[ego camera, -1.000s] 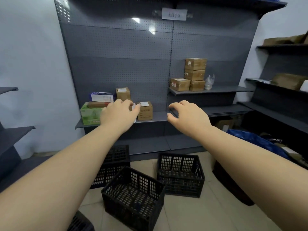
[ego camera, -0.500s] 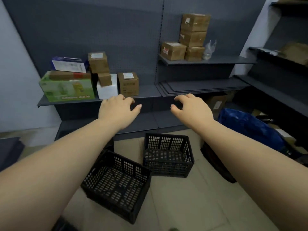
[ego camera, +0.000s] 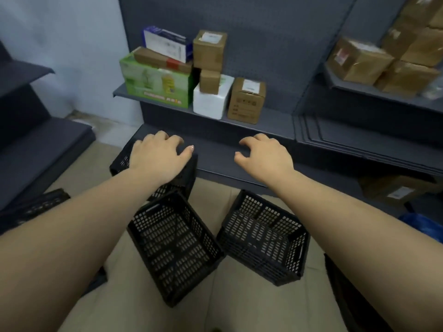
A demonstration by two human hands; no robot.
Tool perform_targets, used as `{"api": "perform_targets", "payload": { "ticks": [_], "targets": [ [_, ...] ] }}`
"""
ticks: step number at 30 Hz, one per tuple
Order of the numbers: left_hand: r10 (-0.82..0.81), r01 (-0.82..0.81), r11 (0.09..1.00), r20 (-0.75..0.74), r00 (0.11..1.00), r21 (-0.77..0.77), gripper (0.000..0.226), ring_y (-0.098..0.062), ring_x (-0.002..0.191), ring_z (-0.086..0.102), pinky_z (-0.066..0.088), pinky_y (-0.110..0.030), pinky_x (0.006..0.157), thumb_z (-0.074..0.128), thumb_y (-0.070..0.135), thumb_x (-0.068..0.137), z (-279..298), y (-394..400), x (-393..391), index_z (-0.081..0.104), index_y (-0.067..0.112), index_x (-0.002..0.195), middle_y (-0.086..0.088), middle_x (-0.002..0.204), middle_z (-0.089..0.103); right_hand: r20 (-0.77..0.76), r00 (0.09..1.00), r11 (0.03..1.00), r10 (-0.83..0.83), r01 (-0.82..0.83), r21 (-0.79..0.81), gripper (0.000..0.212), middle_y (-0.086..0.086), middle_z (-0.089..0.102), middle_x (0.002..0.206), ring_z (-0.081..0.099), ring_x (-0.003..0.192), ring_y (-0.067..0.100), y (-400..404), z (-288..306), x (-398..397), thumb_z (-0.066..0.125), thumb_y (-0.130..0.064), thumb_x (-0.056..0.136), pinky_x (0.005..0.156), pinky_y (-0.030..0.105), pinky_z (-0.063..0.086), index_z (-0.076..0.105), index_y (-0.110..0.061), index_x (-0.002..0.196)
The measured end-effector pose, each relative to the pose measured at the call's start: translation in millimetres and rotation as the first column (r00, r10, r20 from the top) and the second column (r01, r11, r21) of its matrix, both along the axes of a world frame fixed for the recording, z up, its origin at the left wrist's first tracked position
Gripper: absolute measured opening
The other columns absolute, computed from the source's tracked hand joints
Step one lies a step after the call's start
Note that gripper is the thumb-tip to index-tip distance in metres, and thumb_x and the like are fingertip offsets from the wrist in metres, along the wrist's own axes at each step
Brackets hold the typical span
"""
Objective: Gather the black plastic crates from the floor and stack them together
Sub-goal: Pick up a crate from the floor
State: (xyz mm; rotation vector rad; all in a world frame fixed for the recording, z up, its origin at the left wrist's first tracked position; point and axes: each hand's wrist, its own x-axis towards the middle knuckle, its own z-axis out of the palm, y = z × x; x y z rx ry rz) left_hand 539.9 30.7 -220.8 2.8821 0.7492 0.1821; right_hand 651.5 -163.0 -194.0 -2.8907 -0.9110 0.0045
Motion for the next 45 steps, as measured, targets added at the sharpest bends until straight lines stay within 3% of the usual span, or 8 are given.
{"api": "perform_targets", "payload": {
  "ticks": [6,13,22,28,34,38,42,45],
  "targets": [
    [0.243,-0.26,0.959,-0.15,0.958,-0.108,0.063,-0.035,0.12,0.045,0.039,-0.049,0.097,0.024,0.067,0.089,-68.5,56.0,9.5,0.049,0.03,0.133,-0.011,0.131,0.049,-0.125,0.975,0.98,0.181,-0.19,-0.064,0.052,0.002,0.046,0.138,0.045,0.122,0.03,67.8,-60.8,33.9,0.043,-0.051,0.092,0.094,0.042,0.041,0.046,-0.029,0.139],
    [0.383,-0.409,0.876,-0.147,0.912,-0.254,0.057,-0.032,0.125,0.04,0.035,-0.046,0.101,0.031,0.058,0.092,-178.6,95.6,41.0,0.046,0.027,0.138,-0.009,0.136,0.045,-0.265,0.94,0.958,0.216,-0.257,-0.13,0.05,0.0,0.043,0.139,0.041,0.125,0.027,127.5,-172.6,65.1,0.044,-0.048,0.093,0.099,0.04,0.037,0.045,-0.028,0.139],
    [0.497,-0.573,0.784,-0.313,0.81,-0.238,0.055,-0.036,0.126,0.036,0.033,-0.047,0.102,0.037,0.055,0.093,-336.7,121.9,21.6,0.043,0.026,0.139,-0.013,0.137,0.042,-0.416,0.88,0.926,0.228,-0.329,-0.187,0.045,0.004,0.038,0.14,0.043,0.119,0.028,177.4,-348.6,91.8,0.039,-0.041,0.098,0.087,0.038,0.038,0.044,-0.023,0.138],
    [0.579,-0.673,0.704,-0.367,0.728,-0.225,0.055,-0.035,0.125,0.035,0.034,-0.048,0.101,0.043,0.052,0.091,-452.2,107.9,6.6,0.042,0.025,0.139,-0.014,0.136,0.039,-0.483,0.833,0.905,0.268,-0.39,-0.171,0.045,0.008,0.034,0.143,0.041,0.122,0.03,189.2,-472.4,95.6,0.042,-0.038,0.098,0.093,0.04,0.041,0.041,-0.023,0.14],
    [0.609,-0.7,0.687,-0.371,0.701,-0.195,0.059,-0.032,0.128,0.028,0.032,-0.048,0.103,0.045,0.051,0.089,-570.0,70.4,-6.2,0.028,0.035,0.144,-0.012,0.143,0.027,-0.453,0.84,0.888,0.3,-0.419,-0.19,0.057,0.01,0.016,0.155,0.034,0.13,0.031,185.3,-590.6,91.7,0.046,-0.041,0.096,0.102,0.043,0.038,0.026,-0.027,0.148],
    [0.667,-0.754,0.63,-0.366,0.649,-0.188,0.063,-0.032,0.131,0.024,0.033,-0.05,0.101,0.048,0.05,0.089,-635.8,56.9,-12.1,0.025,0.037,0.145,-0.01,0.148,0.019,-0.399,0.878,0.895,0.266,-0.378,-0.235,0.068,0.013,0.009,0.156,0.025,0.136,0.033,179.9,-658.0,97.3,0.051,-0.043,0.094,0.108,0.045,0.03,0.018,-0.026,0.15],
    [0.705,-0.782,0.604,-0.355,0.614,-0.154,0.063,-0.032,0.132,0.022,0.034,-0.051,0.101,0.048,0.051,0.088,-679.4,53.8,-14.9,0.027,0.035,0.145,-0.012,0.152,0.014,-0.323,0.906,0.91,0.275,-0.354,-0.218,0.076,0.017,0.003,0.156,0.018,0.139,0.036,172.2,-706.7,103.8,0.059,-0.041,0.089,0.109,0.05,0.027,0.016,-0.027,0.15],
    [0.742,-0.824,0.544,-0.367,0.561,-0.159,0.061,-0.031,0.134,0.017,0.035,-0.05,0.101,0.048,0.05,0.089,-698.6,56.6,-17.0,0.025,0.036,0.144,-0.011,0.154,0.001,-0.357,0.905,0.933,0.23,-0.31,-0.183,0.075,0.016,0.001,0.155,0.023,0.135,0.037,165.8,-726.3,105.5,0.062,-0.037,0.089,0.105,0.049,0.034,0.018,-0.028,0.149]
  ]
}}
